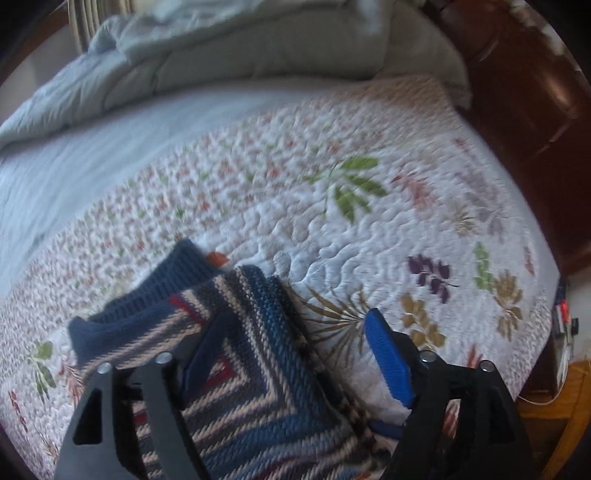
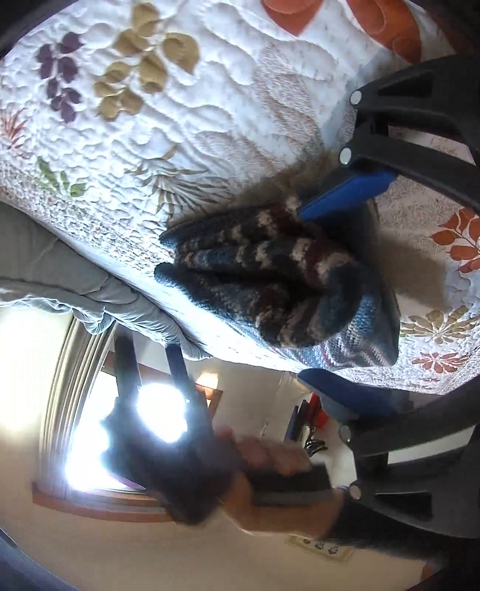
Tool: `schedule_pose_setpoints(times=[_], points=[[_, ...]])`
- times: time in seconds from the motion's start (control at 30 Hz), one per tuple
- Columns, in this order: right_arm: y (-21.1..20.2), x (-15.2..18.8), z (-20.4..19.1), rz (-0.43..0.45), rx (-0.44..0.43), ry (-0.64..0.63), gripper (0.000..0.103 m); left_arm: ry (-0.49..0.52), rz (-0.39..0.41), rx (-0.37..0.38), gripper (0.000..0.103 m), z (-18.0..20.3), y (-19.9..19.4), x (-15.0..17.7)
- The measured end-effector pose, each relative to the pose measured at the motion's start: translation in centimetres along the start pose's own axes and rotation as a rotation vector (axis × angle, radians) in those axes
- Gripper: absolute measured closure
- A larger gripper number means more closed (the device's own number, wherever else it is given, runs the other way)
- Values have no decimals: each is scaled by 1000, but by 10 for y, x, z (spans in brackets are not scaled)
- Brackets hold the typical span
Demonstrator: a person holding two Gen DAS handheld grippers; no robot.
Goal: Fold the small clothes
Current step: 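Press the folded sweater bundle flat with the right tool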
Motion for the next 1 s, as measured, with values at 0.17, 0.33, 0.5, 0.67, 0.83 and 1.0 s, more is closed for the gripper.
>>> schedule_pose_setpoints(times=[0.17,0.33,0.5,0.67,0.83,1.0], points=[[15,-1,1,-68,72,-41,27,73,122,51,14,-13,-51,46],[13,3,16,-111,146,-69,81,127,157,105,14,-32,-47,128],[13,8,41,-193,104,9,75,47,146,185,14,-52,-25,176],[-11,-30,-4,-121,155,-136,70,18,230,280,14,-46,-39,182],[40,-37,-54,-224,38,-200,70,-13,307,379,13,-40,-62,184],[68,-28,-5,-307,160,-206,103,-23,210,371,13,-42,-27,205]])
Point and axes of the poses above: each gripper's, at about its wrist camera, not at the fingertips, and y roughly the way its jaws point, z to its right, x to its underside, the point moved 10 cm from there along y, roughly the way its jaws point, and after that the axes turned 3 degrees about z, right-handed, at the moved point
